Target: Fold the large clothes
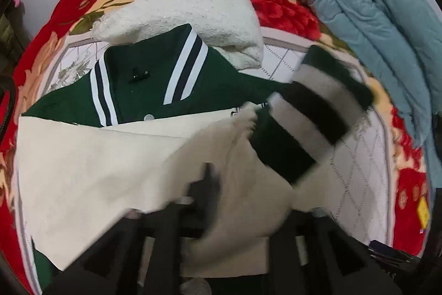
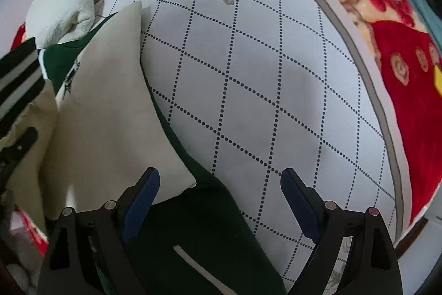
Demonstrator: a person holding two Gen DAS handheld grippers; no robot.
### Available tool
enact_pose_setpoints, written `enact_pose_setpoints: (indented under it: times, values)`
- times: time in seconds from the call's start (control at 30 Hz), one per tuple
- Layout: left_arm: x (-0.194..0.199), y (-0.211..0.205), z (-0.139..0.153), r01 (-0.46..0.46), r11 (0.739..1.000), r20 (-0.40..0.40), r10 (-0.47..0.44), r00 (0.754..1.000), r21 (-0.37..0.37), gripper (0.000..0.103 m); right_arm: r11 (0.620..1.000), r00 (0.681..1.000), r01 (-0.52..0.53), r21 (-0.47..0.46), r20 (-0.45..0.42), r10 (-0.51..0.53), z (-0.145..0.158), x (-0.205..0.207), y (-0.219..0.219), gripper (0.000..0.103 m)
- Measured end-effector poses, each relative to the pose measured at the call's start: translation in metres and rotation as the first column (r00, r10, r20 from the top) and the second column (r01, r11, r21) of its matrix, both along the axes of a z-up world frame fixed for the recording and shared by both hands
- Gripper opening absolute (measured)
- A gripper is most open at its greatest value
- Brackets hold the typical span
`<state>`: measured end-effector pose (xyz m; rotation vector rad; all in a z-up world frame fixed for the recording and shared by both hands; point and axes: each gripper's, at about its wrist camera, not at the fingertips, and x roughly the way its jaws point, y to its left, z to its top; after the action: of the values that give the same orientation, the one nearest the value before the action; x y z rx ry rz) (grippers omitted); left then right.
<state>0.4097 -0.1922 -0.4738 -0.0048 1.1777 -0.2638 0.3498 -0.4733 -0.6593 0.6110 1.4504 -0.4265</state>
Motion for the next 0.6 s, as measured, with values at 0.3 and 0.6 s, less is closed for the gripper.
enact_pose_setpoints:
  times: [0.3, 0.6]
  values:
    - [-0.002, 0.027, 0.015, -0.084, 0.996, 0.025, 0.084, 0.996, 0.007, 0.099, 0.987, 0.997, 0.001, 0.158, 0.081, -0.014, 0.017, 0.021, -0.017, 0.090]
    - [0.012, 0.128, -0.003, -0.358, 0.880, 0.069, 0.355, 0.932, 0.312, 0.099, 0.921, 0.961, -0.111, 0.374, 0.277, 0.004, 0.002, 0.118, 0.017, 0.090]
